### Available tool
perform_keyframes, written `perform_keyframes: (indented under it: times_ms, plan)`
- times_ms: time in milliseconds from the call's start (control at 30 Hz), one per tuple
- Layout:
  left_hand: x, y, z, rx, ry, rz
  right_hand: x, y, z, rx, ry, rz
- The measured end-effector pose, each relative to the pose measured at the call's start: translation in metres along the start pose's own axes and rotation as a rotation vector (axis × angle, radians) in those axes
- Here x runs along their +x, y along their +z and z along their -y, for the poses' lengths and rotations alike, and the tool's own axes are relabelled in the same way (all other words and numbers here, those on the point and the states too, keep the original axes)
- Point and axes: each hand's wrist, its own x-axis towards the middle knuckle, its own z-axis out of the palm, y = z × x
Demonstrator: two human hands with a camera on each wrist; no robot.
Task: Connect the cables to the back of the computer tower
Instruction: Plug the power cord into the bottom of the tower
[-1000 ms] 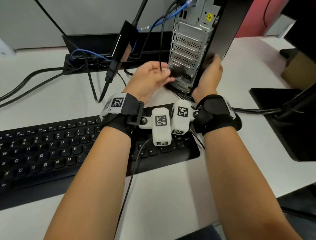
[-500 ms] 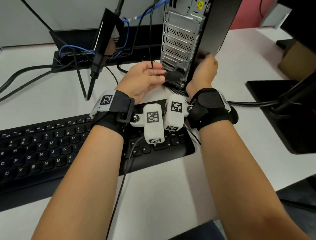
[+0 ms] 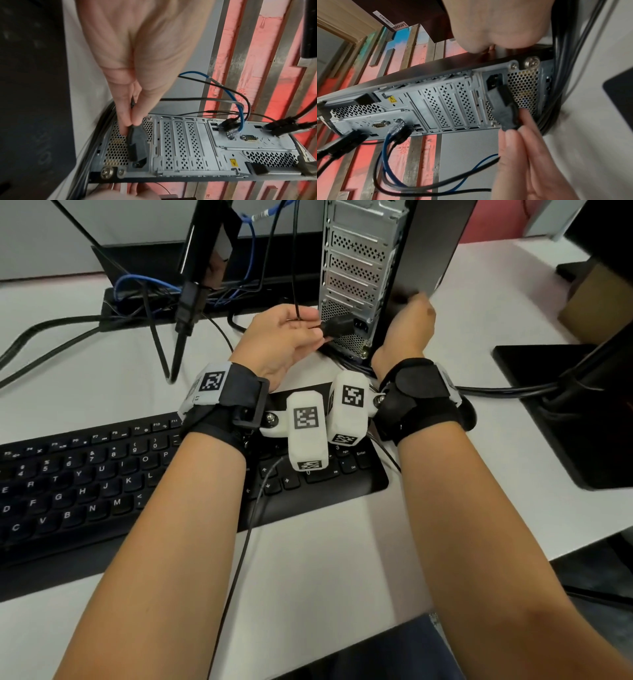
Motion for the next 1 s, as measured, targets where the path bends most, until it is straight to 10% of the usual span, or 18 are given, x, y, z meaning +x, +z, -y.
perform_keyframes:
  times_ms: [767,1000]
  plan:
    - [-0.005,0.012,-0.004,0.017,-0.047,-0.051,0.012,0.004,-0.012,0.128,0.019,0.100]
    - [-0.006,0.022,-0.022,0.047,-0.093,-0.120,0.093,0.003,-0.055,0.044,0.100,0.151]
